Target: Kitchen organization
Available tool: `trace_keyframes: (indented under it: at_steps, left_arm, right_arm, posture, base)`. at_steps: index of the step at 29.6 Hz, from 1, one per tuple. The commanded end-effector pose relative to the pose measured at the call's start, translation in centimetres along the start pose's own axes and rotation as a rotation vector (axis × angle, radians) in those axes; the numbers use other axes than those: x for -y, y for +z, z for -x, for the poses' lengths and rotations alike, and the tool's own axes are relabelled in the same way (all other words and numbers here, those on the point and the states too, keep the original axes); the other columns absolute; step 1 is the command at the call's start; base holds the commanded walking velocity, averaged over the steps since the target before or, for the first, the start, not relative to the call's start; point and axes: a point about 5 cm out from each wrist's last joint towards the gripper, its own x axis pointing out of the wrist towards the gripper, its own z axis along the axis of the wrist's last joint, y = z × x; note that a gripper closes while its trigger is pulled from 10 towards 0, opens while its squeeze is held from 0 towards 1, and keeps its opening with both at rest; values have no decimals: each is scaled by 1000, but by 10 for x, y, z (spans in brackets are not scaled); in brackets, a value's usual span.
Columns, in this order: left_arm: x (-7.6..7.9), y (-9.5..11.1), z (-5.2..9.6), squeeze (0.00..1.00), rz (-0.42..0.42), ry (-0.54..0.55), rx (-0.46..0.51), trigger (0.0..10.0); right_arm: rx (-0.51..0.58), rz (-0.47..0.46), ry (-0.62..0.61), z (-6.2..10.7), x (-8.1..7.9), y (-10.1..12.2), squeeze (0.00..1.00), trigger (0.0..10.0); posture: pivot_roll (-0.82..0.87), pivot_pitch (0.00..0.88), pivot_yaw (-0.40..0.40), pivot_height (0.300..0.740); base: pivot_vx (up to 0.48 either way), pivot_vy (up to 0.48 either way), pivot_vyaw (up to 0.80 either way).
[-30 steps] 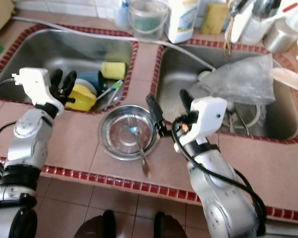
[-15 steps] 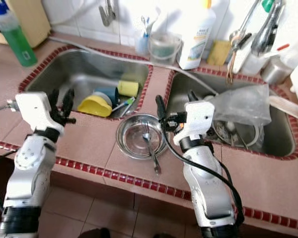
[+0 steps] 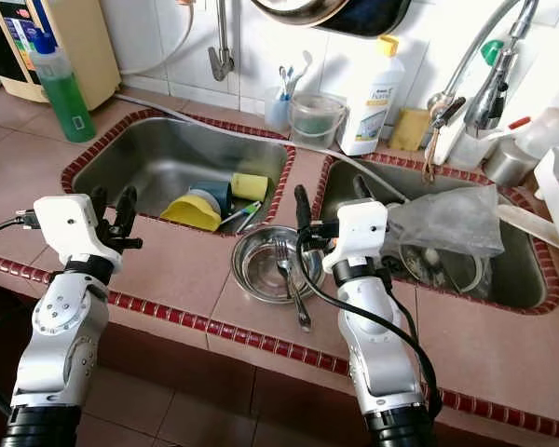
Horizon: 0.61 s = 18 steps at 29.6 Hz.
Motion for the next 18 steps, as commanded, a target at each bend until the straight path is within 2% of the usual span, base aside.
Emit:
trace_keyframes:
  at_steps: [1, 6, 14, 18]
  left_arm:
    - [4, 4, -3, 0, -5, -14, 7, 10000]
    - [7, 2, -5, 0, 0, -17, -1, 10000]
    - [8, 3, -8, 0, 14, -20, -5, 10000]
    - [8, 2, -9, 0, 9, -22, -15, 10000]
  right_arm:
    - [10, 6, -23, -2, 5, 1, 0, 10000]
    - [-12, 23, -32, -6, 6, -5, 0, 10000]
    - [-13, 16, -31, -10, 5, -6, 0, 10000]
    - [-10, 18, -27, -11, 4, -6, 0, 10000]
  posture:
    - [16, 0, -44, 740]
    - [12, 0, -44, 740]
    - [17, 0, -45, 740]
    - [17, 0, -45, 740]
  base:
    - [0, 0, 0]
    - [0, 0, -84]
    - [0, 0, -789]
    - [0, 307, -800]
